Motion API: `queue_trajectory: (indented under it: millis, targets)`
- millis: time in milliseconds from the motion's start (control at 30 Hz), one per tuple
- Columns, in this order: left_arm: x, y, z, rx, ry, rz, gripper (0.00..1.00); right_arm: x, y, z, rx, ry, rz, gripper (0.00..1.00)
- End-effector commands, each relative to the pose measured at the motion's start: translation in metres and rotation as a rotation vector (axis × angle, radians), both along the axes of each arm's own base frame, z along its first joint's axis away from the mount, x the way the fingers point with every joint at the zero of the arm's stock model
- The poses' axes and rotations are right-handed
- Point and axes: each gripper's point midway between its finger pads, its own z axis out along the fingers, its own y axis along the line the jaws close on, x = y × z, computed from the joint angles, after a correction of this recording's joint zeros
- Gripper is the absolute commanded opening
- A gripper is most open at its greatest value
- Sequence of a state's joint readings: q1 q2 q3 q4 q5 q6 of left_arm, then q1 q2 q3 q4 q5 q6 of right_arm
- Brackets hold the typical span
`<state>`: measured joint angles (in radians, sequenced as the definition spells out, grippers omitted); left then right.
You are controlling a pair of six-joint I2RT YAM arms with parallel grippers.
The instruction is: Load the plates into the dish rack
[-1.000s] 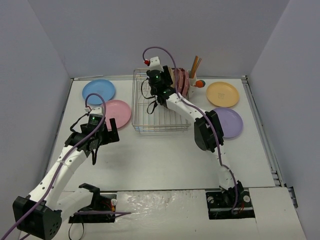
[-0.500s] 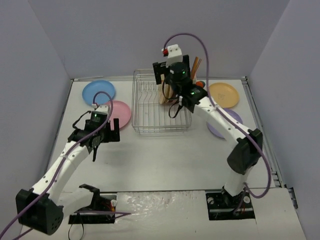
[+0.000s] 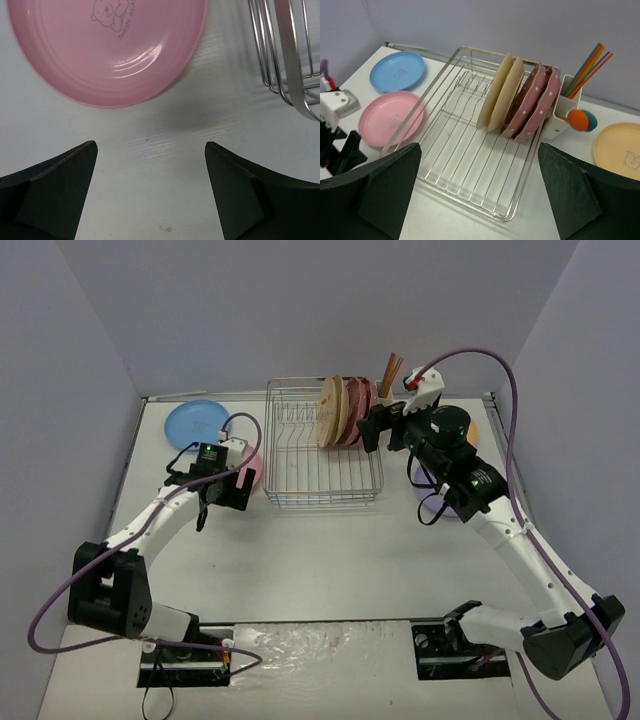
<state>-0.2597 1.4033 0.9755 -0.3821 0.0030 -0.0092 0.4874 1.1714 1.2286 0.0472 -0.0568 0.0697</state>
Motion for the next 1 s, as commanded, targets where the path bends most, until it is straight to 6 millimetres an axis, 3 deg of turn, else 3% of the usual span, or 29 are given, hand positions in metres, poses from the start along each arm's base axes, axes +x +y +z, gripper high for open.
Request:
queue_trajectory:
  millis: [0, 100, 267, 600, 867, 967]
  targets:
    - [0.045, -0.022, 0.010, -0.003, -0.055, -0.195, 0.85, -0.019, -0.001, 0.023, 0.072, -0.064, 0.038, 1.00]
    - [0.055, -0.027, 0.003, 0.006, -0.010, -0.242, 0.84, -0.020, -0.004, 0.019, 0.064, -0.060, 0.031, 1.00]
    - [0.068, -0.019, -0.029, 0.029, 0.088, -0.239, 0.75, -0.021, -0.009, 0.014, 0.069, -0.051, 0.011, 1.00]
    - [0.059, -0.016, -0.058, -0.003, 0.183, -0.230, 0.57, -0.016, -0.009, 0.004, 0.054, -0.025, 0.002, 1.00]
    - [0.035, -0.005, -0.075, 0.019, 0.244, -0.164, 0.29, -0.013, -0.007, -0.002, 0.052, -0.009, 0.011, 1.00]
    - [0.025, -0.001, -0.078, 0.022, 0.271, -0.127, 0.12, -0.013, -0.005, -0.002, 0.053, -0.007, 0.020, 1.00]
